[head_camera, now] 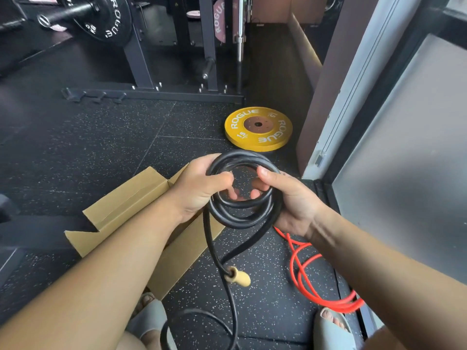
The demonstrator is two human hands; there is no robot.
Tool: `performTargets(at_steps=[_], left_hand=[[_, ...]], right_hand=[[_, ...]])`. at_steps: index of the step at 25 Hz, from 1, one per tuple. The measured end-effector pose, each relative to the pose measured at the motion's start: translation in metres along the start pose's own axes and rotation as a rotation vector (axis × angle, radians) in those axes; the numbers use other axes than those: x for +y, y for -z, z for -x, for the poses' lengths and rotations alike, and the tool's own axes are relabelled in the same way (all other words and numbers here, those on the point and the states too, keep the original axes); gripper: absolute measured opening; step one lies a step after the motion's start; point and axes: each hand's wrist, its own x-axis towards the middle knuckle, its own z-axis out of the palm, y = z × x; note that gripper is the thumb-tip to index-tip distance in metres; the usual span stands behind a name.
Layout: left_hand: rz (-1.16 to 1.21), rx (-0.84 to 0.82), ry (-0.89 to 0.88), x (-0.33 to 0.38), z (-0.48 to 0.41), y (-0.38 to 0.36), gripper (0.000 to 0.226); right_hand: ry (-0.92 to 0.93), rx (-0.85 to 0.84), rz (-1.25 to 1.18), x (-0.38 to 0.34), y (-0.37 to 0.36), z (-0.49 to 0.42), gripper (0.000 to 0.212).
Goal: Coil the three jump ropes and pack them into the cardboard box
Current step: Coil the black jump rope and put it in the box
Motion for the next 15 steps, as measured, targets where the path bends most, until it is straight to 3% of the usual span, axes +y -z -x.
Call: performTargets(at_steps=[2,5,8,12,15], left_hand=[[-0.187,0.048,-0.041,0.003,-0.001,-0.002,0.019],[-0.299,0.094,-0.095,0.000,0.000,-0.010,0.022],[-0.172,0.109,0.016,0.002,0.001,-0.016,0.023],[0.021,-0.136,0.187,0.012,0.006,-0.006,0.042],[0.083,-0.147,0.215,0.012,0.009,-0.009,0.041]], right_hand=[[-0.003,0.002,-0.007,0.002,0.005,-0.002,0.037],[0.015,0.059,0.159,0.000,0.004,-0.005,0.008],[0.053,0.087,0.307,-0.005,0.002,-0.004,0.011],[0.052,0.077,0.477,-0.014,0.000,-0.004,0.003],[0.014,0.029,0.597,-0.020,-0.002,-0.005,0.011]])
